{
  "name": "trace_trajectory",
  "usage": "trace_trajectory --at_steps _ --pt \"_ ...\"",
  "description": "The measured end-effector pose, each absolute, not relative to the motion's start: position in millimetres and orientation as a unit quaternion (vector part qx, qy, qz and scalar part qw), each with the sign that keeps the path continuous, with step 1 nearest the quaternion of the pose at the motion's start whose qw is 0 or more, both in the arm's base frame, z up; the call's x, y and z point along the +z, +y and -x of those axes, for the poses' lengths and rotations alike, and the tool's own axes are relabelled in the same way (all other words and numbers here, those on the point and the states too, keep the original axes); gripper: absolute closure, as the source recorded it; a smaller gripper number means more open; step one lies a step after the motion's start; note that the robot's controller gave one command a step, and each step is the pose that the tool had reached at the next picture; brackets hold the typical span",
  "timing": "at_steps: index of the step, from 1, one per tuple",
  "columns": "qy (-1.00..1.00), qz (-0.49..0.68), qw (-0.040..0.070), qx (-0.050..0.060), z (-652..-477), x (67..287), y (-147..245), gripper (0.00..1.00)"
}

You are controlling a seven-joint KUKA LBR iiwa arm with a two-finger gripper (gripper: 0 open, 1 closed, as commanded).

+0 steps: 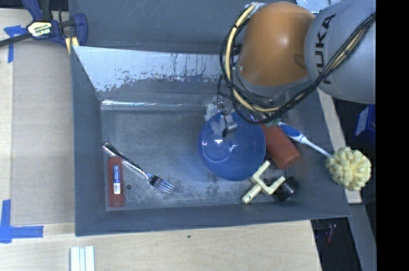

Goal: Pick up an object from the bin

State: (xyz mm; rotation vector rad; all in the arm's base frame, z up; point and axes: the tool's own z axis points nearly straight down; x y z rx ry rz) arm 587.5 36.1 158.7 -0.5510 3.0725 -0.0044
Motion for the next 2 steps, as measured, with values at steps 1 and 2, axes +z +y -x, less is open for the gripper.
trace_trajectory --at_steps 1,2 --pt "0.984 0.176 0.012 -0.002 -588.6 183.1 36.1 1.0" --pt "0.984 0.176 0.012 -0.002 -588.4 205.3 36.1 1.0"
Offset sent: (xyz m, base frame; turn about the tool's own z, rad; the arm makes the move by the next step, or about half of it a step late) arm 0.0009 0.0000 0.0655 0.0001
